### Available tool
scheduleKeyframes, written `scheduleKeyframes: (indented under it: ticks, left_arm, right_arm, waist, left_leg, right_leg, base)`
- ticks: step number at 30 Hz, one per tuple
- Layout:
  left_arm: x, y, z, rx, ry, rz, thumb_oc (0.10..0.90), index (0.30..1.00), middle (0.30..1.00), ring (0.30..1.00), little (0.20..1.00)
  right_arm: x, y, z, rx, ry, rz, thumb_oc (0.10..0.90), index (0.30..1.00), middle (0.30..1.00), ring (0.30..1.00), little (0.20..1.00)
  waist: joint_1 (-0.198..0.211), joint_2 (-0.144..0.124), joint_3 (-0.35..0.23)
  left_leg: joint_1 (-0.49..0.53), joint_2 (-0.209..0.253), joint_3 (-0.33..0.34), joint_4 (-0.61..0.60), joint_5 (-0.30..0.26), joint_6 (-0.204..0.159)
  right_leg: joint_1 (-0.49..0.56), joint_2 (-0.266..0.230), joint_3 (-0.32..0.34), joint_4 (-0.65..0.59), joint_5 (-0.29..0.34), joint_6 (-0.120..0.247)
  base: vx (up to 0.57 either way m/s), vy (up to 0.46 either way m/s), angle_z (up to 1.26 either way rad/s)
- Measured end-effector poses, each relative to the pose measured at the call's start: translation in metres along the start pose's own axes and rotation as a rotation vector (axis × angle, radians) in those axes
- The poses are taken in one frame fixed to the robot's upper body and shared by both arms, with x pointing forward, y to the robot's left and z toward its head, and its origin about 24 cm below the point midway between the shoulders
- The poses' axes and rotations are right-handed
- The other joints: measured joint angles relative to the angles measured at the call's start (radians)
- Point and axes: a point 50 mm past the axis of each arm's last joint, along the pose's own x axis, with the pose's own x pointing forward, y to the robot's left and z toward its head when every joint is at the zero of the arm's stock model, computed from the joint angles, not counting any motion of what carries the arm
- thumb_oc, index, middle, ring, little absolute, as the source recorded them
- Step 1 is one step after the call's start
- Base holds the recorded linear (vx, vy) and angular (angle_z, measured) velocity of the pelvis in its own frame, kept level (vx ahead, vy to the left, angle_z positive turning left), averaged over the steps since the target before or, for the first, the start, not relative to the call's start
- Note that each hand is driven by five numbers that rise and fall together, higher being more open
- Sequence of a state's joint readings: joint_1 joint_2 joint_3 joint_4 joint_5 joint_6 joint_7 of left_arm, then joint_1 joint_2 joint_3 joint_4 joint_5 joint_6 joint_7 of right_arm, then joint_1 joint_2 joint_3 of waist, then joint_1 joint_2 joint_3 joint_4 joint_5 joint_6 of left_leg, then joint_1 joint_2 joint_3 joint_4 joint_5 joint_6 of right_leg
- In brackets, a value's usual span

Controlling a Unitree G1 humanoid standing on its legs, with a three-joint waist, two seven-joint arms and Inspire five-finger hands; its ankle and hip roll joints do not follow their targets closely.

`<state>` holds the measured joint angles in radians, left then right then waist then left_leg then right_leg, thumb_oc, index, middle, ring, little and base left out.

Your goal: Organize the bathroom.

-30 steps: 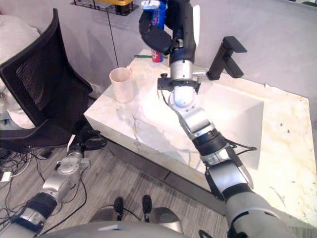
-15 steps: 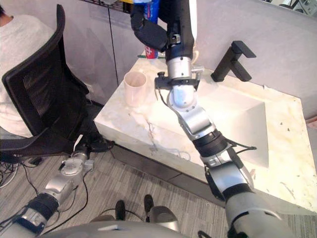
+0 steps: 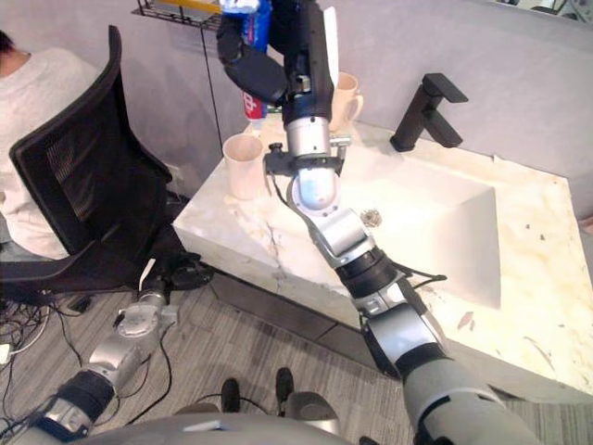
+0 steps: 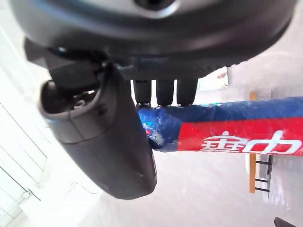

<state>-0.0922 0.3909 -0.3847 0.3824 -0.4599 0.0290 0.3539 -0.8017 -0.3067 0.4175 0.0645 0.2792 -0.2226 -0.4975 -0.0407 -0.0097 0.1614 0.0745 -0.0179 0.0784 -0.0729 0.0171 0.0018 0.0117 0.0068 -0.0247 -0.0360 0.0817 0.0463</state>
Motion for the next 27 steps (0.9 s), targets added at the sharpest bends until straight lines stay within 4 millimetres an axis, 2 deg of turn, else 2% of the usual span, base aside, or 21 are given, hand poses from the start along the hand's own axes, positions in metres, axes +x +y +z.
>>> scheduleKeyframes:
  ticks: [5, 10, 14, 22, 27]
  left_arm:
    - [-0.004, 0.002, -0.006, -0.006, 0.007, -0.006, 0.8, 0.9, 0.9, 0.9, 0.9]
    - [-0.004, 0.011, -0.006, -0.017, -0.008, 0.01, 0.8, 0.9, 0.9, 0.9, 0.9]
    - [-0.008, 0.022, -0.013, -0.015, 0.001, 0.052, 0.8, 0.9, 0.9, 0.9, 0.9]
    - [-0.017, 0.025, -0.026, -0.011, 0.017, 0.044, 0.8, 0.9, 0.9, 0.9, 0.9]
    - [-0.017, 0.045, -0.023, -0.026, -0.012, 0.136, 0.8, 0.9, 0.9, 0.9, 0.9]
  right_arm:
    - [-0.001, -0.006, -0.008, -0.017, 0.019, -0.037, 0.4, 0.3, 0.3, 0.3, 0.3]
    - [-0.001, -0.009, -0.007, 0.0, -0.008, -0.078, 0.4, 0.3, 0.3, 0.3, 0.3]
    - [-0.001, -0.011, -0.006, 0.007, -0.022, -0.104, 0.4, 0.3, 0.3, 0.3, 0.3]
    - [-0.002, -0.019, -0.017, -0.02, 0.012, -0.15, 0.4, 0.3, 0.3, 0.3, 0.3]
    - [-0.012, -0.023, -0.027, -0.024, 0.058, -0.168, 0.4, 0.3, 0.3, 0.3, 0.3]
  waist:
    - [0.009, 0.0, -0.004]
    - [0.017, 0.0, -0.004]
    - [0.032, 0.001, -0.005]
    - [0.038, 0.002, -0.005]
    - [0.038, 0.006, -0.005]
  left_leg:
    - [-0.002, -0.003, -0.005, 0.001, -0.003, 0.001]
    - [-0.014, -0.004, -0.026, 0.01, -0.005, 0.0]
    - [-0.017, -0.004, -0.028, 0.019, -0.012, -0.002]
    - [-0.043, -0.007, -0.046, 0.06, -0.033, 0.0]
    - [-0.07, -0.009, -0.045, 0.099, -0.05, 0.003]
  right_leg:
    - [0.001, -0.004, -0.004, 0.0, 0.0, -0.001]
    - [0.001, -0.006, -0.026, -0.001, 0.001, -0.001]
    - [0.004, -0.006, -0.029, -0.001, 0.001, -0.001]
    - [0.003, -0.012, -0.049, 0.004, 0.0, -0.001]
    - [-0.013, -0.015, -0.051, 0.02, -0.007, -0.012]
  base:
    - [0.07, -0.003, 0.02]
    - [0.09, -0.017, 0.14]
    - [0.07, -0.011, 0.01]
    - [0.07, -0.004, 0.08]
    - [0.06, 0.007, 0.0]
